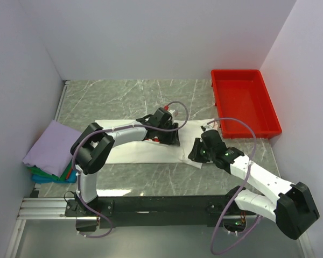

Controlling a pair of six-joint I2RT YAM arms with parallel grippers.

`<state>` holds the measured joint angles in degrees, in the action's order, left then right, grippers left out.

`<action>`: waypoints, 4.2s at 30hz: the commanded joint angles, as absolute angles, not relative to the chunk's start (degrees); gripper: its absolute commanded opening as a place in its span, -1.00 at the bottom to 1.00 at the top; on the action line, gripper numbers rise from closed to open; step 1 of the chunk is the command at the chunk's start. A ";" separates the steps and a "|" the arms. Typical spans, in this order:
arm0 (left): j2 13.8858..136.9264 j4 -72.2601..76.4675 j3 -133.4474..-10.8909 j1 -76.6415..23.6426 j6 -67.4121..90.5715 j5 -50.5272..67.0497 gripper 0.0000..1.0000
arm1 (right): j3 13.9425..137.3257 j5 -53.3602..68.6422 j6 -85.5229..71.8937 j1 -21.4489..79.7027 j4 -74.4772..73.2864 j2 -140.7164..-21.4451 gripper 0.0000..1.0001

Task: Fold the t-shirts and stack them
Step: Fold the tshirt

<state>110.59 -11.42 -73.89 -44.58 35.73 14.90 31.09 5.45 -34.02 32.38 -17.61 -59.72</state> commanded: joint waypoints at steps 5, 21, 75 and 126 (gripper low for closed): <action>102.66 -12.13 -67.94 -44.65 34.72 11.08 -0.08 | 32.87 -4.48 -37.44 31.73 -23.73 -58.79 -0.39; 95.98 -9.49 -60.12 -44.65 35.07 9.06 -0.14 | 30.06 -6.42 -42.53 28.74 -26.02 -57.39 -0.08; 108.28 -13.80 -75.06 -52.03 27.25 -4.39 -0.59 | 23.29 2.37 -45.53 21.18 -18.90 -56.17 -0.32; 101.26 -1.84 -62.23 -45.97 38.23 -4.30 -0.39 | 48.25 -11.69 -32.26 18.37 -22.41 -82.18 -0.92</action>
